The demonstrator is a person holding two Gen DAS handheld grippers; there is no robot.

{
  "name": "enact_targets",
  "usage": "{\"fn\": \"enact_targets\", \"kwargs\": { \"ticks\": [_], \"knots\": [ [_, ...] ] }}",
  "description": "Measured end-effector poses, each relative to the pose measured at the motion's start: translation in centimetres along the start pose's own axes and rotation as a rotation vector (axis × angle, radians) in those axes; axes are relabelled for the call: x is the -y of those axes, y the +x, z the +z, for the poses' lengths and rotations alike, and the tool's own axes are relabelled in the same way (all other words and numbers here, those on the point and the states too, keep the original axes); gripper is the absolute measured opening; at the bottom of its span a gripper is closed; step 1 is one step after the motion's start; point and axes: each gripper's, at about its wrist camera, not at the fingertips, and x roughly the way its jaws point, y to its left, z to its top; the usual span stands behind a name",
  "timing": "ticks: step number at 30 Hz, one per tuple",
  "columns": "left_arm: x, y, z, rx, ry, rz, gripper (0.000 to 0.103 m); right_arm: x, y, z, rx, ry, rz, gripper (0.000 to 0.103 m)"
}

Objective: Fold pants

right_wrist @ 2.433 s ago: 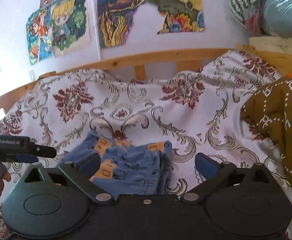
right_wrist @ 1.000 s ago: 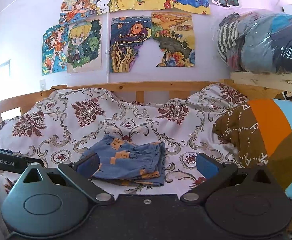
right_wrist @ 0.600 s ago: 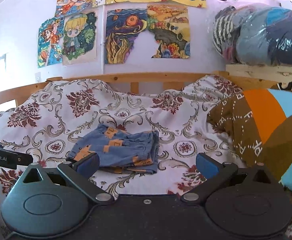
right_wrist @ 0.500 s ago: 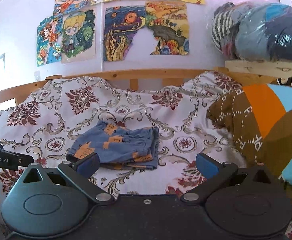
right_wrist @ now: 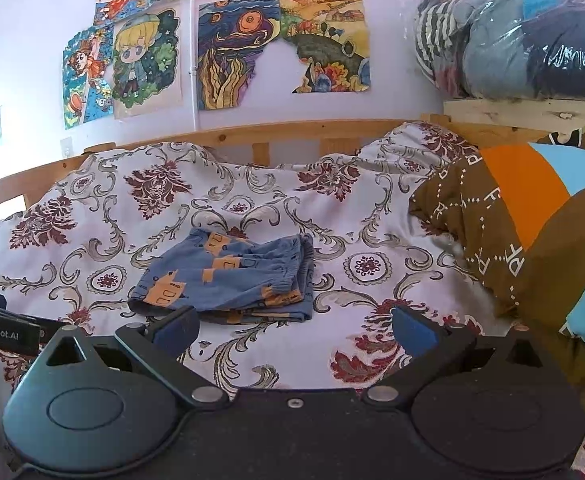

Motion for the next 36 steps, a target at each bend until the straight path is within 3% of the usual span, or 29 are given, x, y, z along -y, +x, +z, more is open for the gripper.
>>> {"fn": "enact_targets", "kwargs": {
  "ticks": [36],
  "knots": [
    [0.04,-0.01,0.00,-0.006,0.000,-0.002,0.103,0.04,0.17,-0.08,-0.010,0.006,-0.005,0.102]
  ]
}}
